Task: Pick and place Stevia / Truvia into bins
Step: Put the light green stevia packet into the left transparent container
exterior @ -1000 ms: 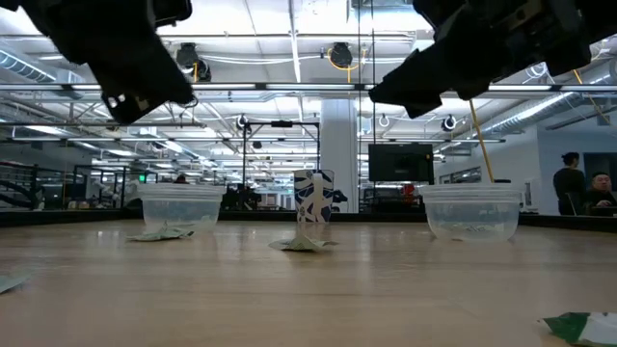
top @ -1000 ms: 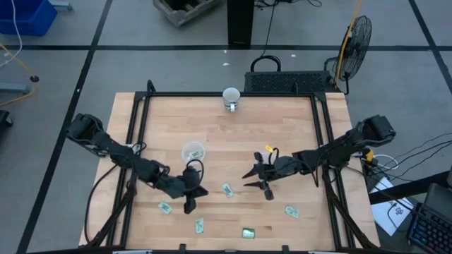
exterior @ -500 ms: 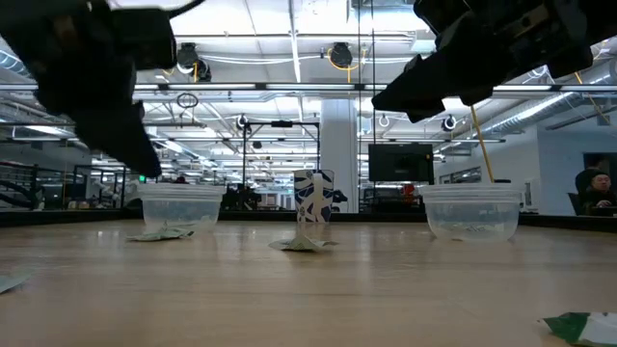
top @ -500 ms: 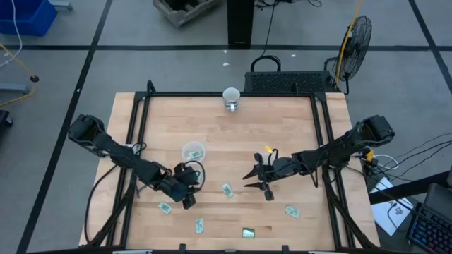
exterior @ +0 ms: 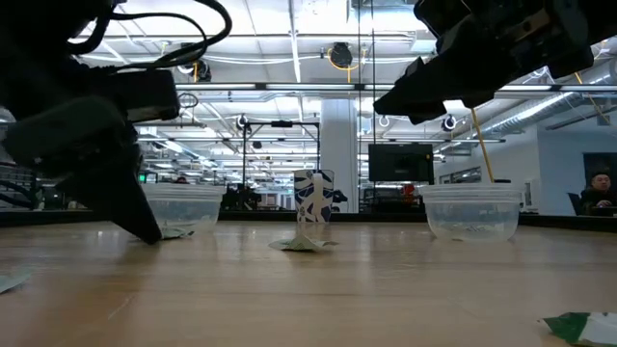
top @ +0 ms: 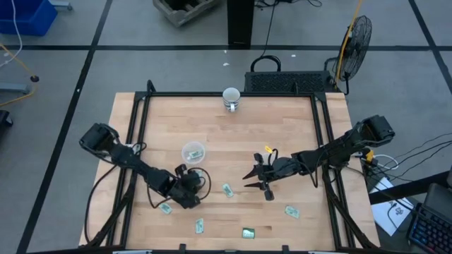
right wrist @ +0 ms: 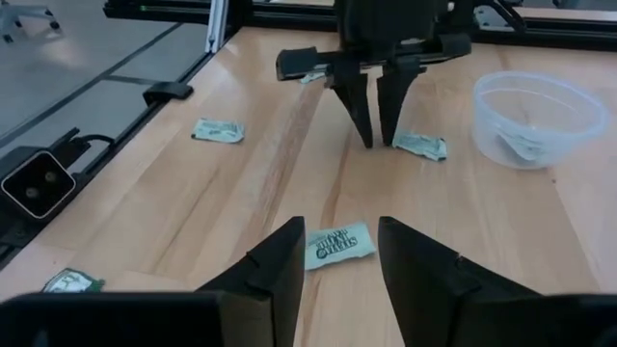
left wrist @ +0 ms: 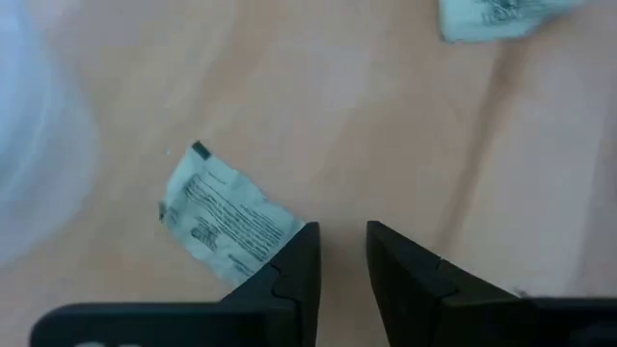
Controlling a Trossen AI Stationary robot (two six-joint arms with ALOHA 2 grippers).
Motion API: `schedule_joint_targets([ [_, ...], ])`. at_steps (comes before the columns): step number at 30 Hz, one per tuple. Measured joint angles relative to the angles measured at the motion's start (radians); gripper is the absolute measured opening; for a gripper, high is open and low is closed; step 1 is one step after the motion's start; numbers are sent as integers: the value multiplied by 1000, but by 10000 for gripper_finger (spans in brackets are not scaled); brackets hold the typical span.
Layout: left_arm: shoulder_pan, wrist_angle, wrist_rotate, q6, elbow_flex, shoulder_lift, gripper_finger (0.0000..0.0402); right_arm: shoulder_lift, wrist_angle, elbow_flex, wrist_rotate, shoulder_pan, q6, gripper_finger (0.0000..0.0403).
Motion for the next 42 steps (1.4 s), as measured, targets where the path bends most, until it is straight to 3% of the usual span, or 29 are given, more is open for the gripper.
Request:
schedule_joint_targets([
  [10,6,-157,-97,30,71,-31,92,0,-5,0,2,-4,-6,125],
  [42,29,-204,-74,-84,63,64,92,0,-27,0,2,-4,0,125],
])
